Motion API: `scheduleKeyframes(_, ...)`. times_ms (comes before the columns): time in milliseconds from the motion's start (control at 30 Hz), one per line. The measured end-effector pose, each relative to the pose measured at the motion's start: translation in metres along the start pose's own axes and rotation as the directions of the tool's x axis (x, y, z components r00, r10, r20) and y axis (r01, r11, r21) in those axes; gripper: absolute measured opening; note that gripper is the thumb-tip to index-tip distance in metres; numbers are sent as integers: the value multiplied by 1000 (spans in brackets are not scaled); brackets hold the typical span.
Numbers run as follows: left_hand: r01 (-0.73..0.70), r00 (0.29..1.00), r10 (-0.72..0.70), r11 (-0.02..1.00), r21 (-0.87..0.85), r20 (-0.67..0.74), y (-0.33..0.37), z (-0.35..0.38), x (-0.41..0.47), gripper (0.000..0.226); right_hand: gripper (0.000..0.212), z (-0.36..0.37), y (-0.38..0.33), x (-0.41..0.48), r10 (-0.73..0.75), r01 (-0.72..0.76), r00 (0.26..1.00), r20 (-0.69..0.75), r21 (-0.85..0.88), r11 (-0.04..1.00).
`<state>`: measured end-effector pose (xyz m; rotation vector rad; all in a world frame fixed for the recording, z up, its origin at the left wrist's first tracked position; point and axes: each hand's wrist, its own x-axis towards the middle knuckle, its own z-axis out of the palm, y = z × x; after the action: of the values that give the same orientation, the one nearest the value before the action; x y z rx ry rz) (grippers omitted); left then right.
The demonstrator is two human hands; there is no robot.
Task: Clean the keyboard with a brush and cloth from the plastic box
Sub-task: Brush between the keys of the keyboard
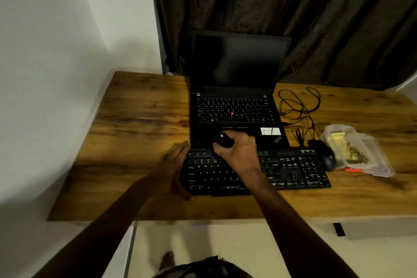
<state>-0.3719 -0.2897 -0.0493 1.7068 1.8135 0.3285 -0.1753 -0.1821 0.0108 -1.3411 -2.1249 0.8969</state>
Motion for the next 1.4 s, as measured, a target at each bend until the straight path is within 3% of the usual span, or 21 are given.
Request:
scheduleKeyframes(67, -5, 1000, 5, 1000, -1, -12, -3, 2, 1, 175, 6, -6, 5, 1, 19, -18, 1000, -3, 30, 999)
scheduleKeyframes(167, 16, 1000, -16, 1000, 5, -16, -3, 3, 0, 165, 24, -24, 25, 4, 119, -122, 989, -89, -24, 992)
scheduleKeyframes(267, 15, 999, -16, 1000, -16, -47, -6, 6, 0, 159, 17, -30, 32, 4, 123, -137, 982, -143, -93, 986)
scheduleKeyframes(433, -5, 998, 5, 1000, 5, -55, -8, 7, 2, 162, 16, 3, 1, -7, 1, -4, 1000, -29, -98, 995)
scheduleKeyframes(600, 32, 998, -31, 999, 26, -58, -9, 9, 1, 160, 9, 28, -24, -20, -95, 89, 986, 134, 47, 995)
scheduleKeyframes(833, 40, 996, -40, 999, -3, -75, -8, 10, 0, 160, 7, 24, -16, -38, -46, 17, 984, 174, 164, 986)
scheduleKeyframes(1033, 11, 997, -12, 1000, -11, -72, -6, 8, -3, 158, 11, 15, -19, -43, -41, 2, 965, 261, 147, 989)
scheduleKeyframes(1233, 11, 998, -13, 999, -31, -66, -6, 9, -6, 156, 15, 21, -24, -33, -139, 133, 975, 173, 48, 990)
scheduleKeyframes(1400, 1, 999, -2, 1000, -10, -50, -6, 8, -6, 157, 14, 22, -26, -44, -140, 122, 939, 316, 76, 990)
